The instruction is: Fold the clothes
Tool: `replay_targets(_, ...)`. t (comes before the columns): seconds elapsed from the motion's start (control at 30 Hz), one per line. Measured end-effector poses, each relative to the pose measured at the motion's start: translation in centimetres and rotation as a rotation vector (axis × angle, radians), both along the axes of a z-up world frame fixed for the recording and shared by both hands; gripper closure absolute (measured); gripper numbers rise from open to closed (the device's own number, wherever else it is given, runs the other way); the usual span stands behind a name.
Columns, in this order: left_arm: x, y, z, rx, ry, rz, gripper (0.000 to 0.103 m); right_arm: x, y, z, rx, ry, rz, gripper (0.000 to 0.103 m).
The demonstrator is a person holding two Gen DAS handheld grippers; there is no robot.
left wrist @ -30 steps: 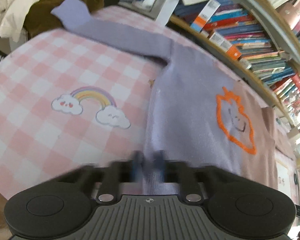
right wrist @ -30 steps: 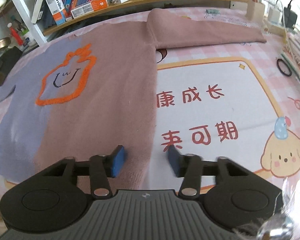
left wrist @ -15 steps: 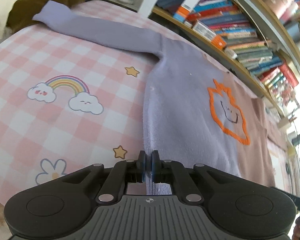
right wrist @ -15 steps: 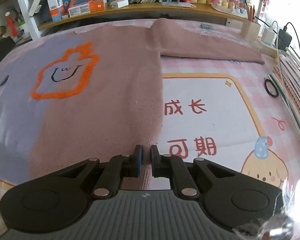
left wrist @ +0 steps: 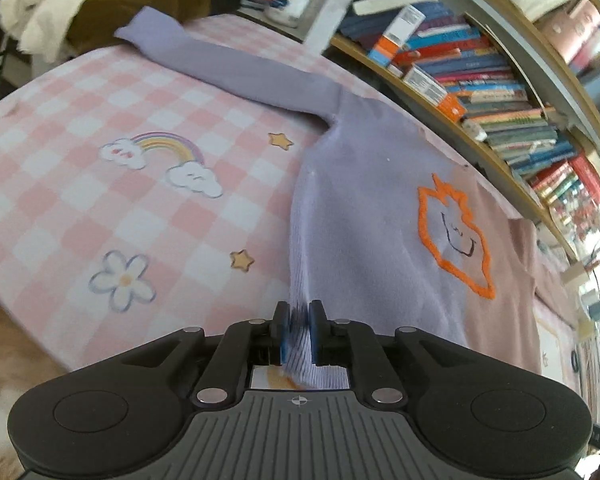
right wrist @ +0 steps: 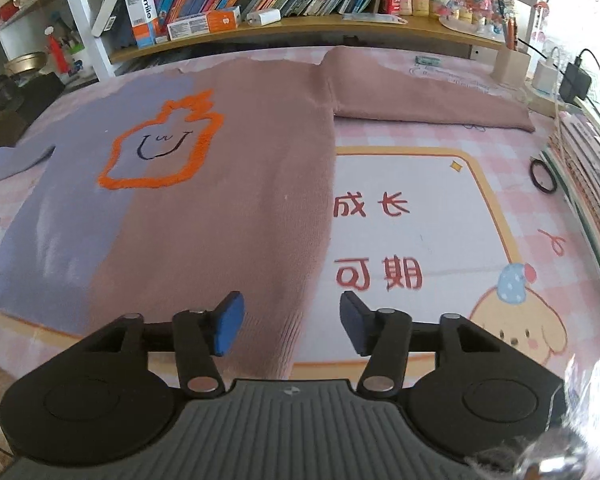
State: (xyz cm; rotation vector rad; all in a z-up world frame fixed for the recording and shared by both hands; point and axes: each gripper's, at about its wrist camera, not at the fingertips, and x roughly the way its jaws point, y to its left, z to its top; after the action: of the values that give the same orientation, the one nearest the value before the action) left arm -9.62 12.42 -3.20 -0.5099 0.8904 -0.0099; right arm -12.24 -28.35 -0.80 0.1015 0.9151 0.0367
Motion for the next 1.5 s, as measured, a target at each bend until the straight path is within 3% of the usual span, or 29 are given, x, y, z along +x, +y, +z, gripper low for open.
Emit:
replay_targets(0.1, -1.3, -0.6, 1.5, 0.031, -0.033, -0.001, 0.092, -1.3, 0.7, 0.9, 0.010, -0.031, 0.012, 0.040)
replay_targets(0.27, -3.1, -2.0, 4.1, 0.108, -0.092, -0.006, 0.078, -2.8, 1.8, 1.9, 0.011, -0.072, 0.035, 0.032)
replay_targets(0.37, -4.0, -2.7, 5.3, 0.158, -0.115, -0.009, 0.060, -3.5, 2.3, 2.5, 0.003, -0.099, 0.035, 0.025)
replay_targets(0.43, -4.6, -3.3, 5.8, 0.220, -0.126, -0.004, 0.035, -4.0, 2.5, 2.9, -0.003, -0.116, 0.031, 0.020)
replay_targets(0.53, -5.3, -4.4, 6.4, 0.308, -0.129, -0.003, 0.022, -4.5, 2.8, 3.1, -0.004, -0.135, 0.037, 0.016)
replay_targets(0.83, -5.9, -5.3, 6.9, 0.381, -0.133, -0.034, 0.016, -4.9, 3.1, 3.5, -0.007, -0.174, 0.027, 0.001)
replay_targets(1.5, -1.3, -4.9, 6.8, 0.411, -0.167, -0.136, 0.016, -2.7, 5.3, 3.8, -0.057, -0.203, -0.074, 0.000)
